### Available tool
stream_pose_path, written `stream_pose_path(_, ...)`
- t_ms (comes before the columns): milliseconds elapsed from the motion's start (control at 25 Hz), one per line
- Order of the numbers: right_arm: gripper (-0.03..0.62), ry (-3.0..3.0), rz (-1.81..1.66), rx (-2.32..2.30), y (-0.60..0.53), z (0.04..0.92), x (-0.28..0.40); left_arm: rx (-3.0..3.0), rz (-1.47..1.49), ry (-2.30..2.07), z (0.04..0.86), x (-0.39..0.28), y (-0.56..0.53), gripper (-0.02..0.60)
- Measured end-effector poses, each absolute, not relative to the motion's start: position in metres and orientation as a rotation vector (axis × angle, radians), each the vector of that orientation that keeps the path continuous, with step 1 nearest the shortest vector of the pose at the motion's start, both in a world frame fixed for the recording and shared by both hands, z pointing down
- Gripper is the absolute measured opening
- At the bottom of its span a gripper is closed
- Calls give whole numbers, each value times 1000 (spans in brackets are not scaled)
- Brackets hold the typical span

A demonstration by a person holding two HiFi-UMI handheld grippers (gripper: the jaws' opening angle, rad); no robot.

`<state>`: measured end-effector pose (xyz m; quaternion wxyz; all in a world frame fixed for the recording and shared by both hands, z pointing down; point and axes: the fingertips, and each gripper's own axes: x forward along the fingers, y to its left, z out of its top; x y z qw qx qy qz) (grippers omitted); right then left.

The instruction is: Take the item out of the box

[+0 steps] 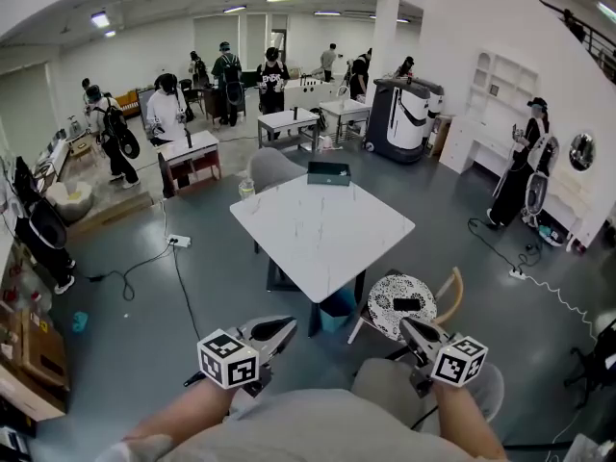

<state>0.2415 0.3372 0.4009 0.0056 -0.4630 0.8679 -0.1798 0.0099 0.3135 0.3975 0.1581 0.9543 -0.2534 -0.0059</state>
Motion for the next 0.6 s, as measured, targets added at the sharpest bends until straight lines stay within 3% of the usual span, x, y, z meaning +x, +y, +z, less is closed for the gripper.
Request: stream_pose_path(600, 8, 2746, -603, -1458, 284, 419, 226, 2726, -20, -709, 411, -2, 263, 0)
